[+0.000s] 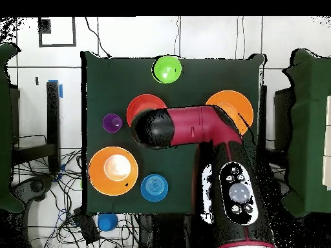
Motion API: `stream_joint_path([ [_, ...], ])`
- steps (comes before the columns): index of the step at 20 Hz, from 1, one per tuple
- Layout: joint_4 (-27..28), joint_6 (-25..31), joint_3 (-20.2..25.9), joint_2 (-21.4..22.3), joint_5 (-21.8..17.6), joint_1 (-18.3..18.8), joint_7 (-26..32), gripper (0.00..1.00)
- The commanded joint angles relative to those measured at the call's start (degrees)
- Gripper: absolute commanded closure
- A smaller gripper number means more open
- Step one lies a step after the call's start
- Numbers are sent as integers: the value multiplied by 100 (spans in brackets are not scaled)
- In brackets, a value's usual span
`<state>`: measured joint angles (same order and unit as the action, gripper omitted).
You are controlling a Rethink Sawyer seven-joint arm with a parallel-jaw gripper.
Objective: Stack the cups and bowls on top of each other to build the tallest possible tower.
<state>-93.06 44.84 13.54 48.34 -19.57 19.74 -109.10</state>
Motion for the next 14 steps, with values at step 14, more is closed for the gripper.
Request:
stream_joint_path([
  [14, 3515, 2294, 117, -1333, 127, -673, -412, 100],
])
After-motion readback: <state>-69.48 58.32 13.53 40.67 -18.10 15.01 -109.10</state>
